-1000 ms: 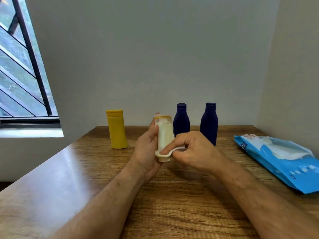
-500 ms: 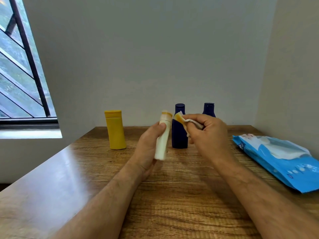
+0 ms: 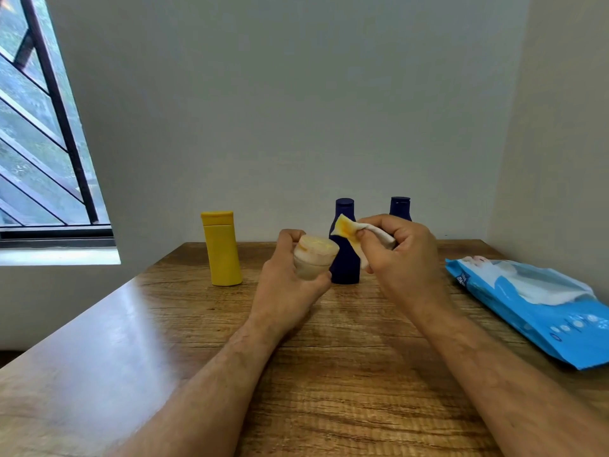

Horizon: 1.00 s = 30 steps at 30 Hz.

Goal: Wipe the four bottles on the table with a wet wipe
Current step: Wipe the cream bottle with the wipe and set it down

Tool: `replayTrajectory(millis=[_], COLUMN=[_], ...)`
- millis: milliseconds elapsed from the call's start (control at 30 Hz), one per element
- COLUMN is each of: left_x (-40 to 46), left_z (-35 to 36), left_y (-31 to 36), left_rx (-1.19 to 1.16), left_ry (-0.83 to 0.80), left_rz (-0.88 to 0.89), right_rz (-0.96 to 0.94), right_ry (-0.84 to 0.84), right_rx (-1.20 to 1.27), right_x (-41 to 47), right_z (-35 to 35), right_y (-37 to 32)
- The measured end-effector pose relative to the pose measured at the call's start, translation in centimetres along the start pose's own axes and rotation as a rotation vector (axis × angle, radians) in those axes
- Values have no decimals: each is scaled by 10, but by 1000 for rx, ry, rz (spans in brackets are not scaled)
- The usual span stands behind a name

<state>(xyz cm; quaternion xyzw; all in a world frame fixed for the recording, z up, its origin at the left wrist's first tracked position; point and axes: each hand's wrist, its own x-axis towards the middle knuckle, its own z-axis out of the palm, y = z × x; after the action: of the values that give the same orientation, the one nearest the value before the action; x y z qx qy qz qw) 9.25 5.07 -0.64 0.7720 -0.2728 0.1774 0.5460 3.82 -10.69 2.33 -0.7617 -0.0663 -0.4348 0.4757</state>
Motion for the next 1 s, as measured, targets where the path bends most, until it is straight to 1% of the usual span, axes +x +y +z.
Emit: replayTrajectory(millis=[100, 200, 300, 367, 433, 500, 567, 600, 633, 733, 833, 900, 1000], left_x=[-1, -1, -2, -3, -3, 0, 2, 2, 3, 2, 1, 2, 3], left_z=[-1, 1, 1, 3, 5, 6, 5, 5, 5, 6, 4, 5, 8], left_y=[2, -2, -4, -4, -3, -2, -1, -2, -3, -7, -11, -11, -9], left_rx=[-36, 15, 61, 61, 32, -8, -27, -28, -24, 14, 51, 59, 16], left_ry=[19, 10, 3, 12, 33, 62, 92, 101, 105, 100, 91, 87, 121], left_rz=[21, 52, 79, 90, 90, 86, 86, 85, 88, 99, 102, 104, 104], right_rz=[-63, -153, -183, -166, -98, -27, -13, -31, -54, -120, -153, -135, -78], right_ry=[-39, -130, -166, -174, -112, 11, 98, 95, 52, -149, -238, -260, -149], right_rx=[-76, -144, -118, -63, 10, 49, 23, -7, -39, -118, -111, -60, 38], right_x=[0, -4, -5, -6, -5, -4, -2, -1, -2, -8, -9, -10, -9], right_z=[0, 4, 6, 6, 7, 6, 3, 1, 1, 8, 11, 11, 8], right_y=[2, 3, 2, 0, -3, -6, -8, -8, -8, -6, -4, -6, -11])
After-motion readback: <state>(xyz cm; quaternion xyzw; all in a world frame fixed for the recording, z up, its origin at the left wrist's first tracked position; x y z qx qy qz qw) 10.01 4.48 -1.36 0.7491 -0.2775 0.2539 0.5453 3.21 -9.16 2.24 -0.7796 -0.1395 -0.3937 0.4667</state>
